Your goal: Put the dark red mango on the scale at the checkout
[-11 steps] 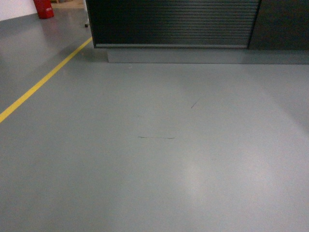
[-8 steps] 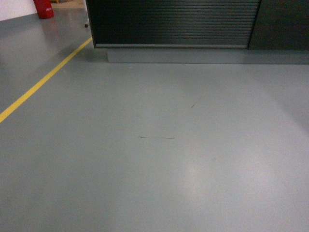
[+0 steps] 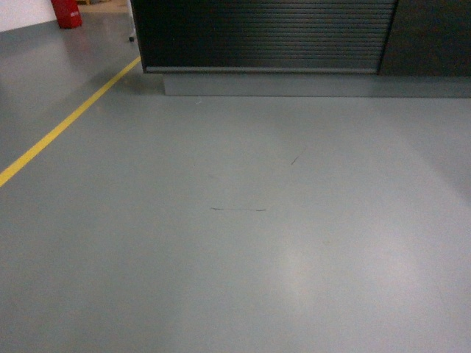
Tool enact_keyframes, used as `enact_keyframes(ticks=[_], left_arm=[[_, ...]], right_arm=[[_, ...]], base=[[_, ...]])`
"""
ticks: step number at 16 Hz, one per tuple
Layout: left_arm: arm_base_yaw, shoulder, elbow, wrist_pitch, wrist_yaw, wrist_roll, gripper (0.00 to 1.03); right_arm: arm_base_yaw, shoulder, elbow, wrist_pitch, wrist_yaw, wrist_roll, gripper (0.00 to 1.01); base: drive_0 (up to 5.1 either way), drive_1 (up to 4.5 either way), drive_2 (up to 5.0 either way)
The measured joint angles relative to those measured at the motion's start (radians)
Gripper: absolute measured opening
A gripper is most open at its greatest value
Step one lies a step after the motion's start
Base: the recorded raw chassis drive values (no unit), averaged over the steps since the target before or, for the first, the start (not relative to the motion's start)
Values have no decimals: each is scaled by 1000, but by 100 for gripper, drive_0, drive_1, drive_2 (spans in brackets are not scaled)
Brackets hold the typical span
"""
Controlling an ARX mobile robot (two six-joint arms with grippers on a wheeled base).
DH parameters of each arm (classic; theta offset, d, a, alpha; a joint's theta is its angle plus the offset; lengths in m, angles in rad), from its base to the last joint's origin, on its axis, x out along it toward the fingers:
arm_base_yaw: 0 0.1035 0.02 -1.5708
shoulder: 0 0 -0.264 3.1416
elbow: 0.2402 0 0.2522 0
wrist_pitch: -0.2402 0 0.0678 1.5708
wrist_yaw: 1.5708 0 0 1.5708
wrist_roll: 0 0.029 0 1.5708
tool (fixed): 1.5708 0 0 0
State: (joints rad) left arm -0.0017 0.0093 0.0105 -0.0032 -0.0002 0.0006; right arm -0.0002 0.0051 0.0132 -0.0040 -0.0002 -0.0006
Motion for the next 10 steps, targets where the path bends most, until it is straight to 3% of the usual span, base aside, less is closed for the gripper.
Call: enact_keyframes(ticks=[10], left_arm=[[0,0,0,0,0,0,98]], right_arm=[[0,0,0,0,0,0,98]], base=[[0,0,0]])
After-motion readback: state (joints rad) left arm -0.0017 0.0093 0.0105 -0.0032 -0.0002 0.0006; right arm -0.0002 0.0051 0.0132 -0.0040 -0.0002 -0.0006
